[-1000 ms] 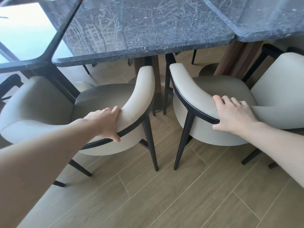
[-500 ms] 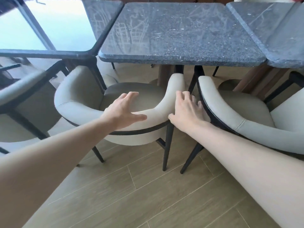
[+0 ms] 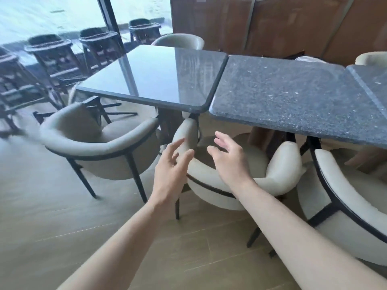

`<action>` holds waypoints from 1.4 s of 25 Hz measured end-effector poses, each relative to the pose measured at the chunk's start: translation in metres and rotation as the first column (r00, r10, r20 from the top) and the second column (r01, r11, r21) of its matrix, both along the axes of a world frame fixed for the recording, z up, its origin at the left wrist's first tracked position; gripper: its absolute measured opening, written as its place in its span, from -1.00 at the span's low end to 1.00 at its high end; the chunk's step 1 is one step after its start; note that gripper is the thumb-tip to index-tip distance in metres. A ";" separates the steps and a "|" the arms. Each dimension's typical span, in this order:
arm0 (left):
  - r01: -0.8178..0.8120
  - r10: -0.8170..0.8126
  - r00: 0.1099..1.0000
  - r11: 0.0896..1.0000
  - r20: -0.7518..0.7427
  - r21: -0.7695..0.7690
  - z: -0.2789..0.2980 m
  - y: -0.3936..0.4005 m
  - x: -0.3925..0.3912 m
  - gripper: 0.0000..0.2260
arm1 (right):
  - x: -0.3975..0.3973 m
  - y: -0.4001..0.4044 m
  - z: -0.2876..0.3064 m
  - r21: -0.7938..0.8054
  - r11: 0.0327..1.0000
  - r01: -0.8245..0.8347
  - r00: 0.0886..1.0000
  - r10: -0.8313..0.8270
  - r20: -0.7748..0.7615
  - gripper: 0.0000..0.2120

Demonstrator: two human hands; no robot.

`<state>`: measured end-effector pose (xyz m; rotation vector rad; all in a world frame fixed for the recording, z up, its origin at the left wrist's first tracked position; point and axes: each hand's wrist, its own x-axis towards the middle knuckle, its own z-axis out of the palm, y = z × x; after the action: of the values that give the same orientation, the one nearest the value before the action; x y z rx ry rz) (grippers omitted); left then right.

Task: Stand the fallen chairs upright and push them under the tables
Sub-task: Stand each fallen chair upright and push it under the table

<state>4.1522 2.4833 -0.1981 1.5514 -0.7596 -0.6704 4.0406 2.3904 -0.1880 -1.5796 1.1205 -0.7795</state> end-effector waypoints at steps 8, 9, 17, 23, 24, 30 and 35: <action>-0.143 0.136 0.988 0.984 -0.075 -0.109 0.085 0.116 0.128 -0.58 | 0.117 0.112 0.093 0.131 0.986 -0.103 0.976 0.075 0.202 -0.67; -0.164 0.156 0.984 0.981 -0.082 -0.106 0.093 0.128 0.143 -0.57 | 0.129 0.120 0.102 0.139 0.982 -0.124 0.972 0.093 0.214 -0.69; -0.363 0.356 0.929 0.930 -0.097 -0.064 0.125 0.234 0.273 -0.49 | 0.276 0.198 0.134 0.136 0.906 -0.402 0.902 0.365 0.231 -0.74; -0.481 0.472 0.873 0.875 -0.121 -0.054 0.118 0.248 0.371 -0.77 | 0.389 0.201 0.132 0.184 0.845 -0.503 0.855 0.455 0.248 -0.63; -0.493 0.484 0.867 0.869 -0.120 -0.053 0.116 0.243 0.389 -0.75 | 0.408 0.196 0.131 0.196 0.838 -0.508 0.853 0.459 0.249 -0.62; -0.518 0.510 0.852 0.854 -0.116 -0.055 0.134 0.205 0.499 -0.58 | 0.532 0.160 0.137 0.248 0.800 -0.546 0.835 0.497 0.235 -0.75; -0.583 0.573 0.810 0.810 -0.123 -0.063 0.145 0.192 0.591 -0.56 | 0.629 0.149 0.147 0.228 0.749 -0.622 0.782 0.575 0.241 -0.73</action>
<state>4.7435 2.6754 -0.0535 1.5378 -0.2053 -0.2416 4.6696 2.5397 -0.0407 -1.4632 0.5143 -0.2690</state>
